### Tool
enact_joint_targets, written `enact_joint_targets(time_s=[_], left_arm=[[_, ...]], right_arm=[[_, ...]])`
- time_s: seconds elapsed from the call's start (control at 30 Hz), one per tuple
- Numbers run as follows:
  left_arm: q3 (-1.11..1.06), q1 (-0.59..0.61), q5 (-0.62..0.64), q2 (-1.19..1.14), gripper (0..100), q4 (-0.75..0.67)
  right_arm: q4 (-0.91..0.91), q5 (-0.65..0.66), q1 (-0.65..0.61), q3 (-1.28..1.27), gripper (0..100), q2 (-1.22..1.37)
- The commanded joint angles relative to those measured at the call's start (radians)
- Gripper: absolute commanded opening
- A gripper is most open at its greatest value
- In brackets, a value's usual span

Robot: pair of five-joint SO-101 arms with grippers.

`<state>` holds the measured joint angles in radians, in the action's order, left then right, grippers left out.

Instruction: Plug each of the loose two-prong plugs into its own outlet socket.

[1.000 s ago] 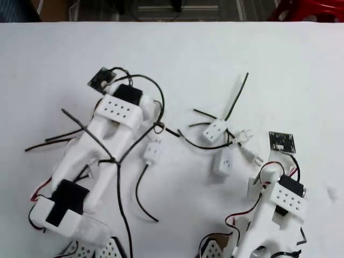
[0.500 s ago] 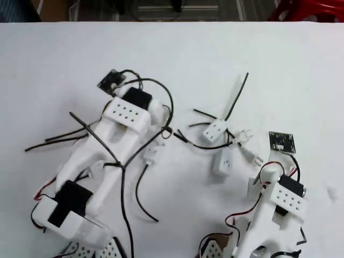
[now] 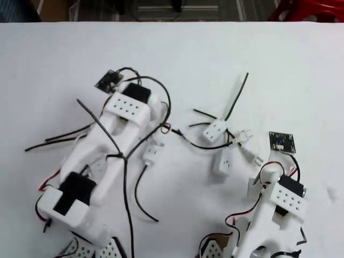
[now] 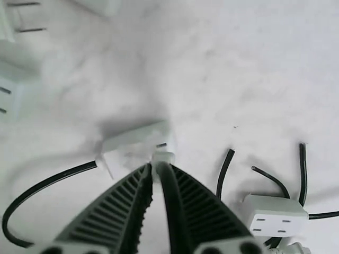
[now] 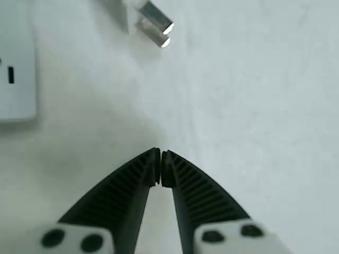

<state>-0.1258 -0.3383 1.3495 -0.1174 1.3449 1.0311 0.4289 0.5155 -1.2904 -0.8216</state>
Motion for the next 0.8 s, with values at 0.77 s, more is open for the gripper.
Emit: enact_joint_targets(time_s=[0.77], left_arm=[[0.121,-0.007,-1.754,0.001,2,0.051]], right_arm=[[-0.061,0.009,0.008,-0.028,2.4,-0.016]])
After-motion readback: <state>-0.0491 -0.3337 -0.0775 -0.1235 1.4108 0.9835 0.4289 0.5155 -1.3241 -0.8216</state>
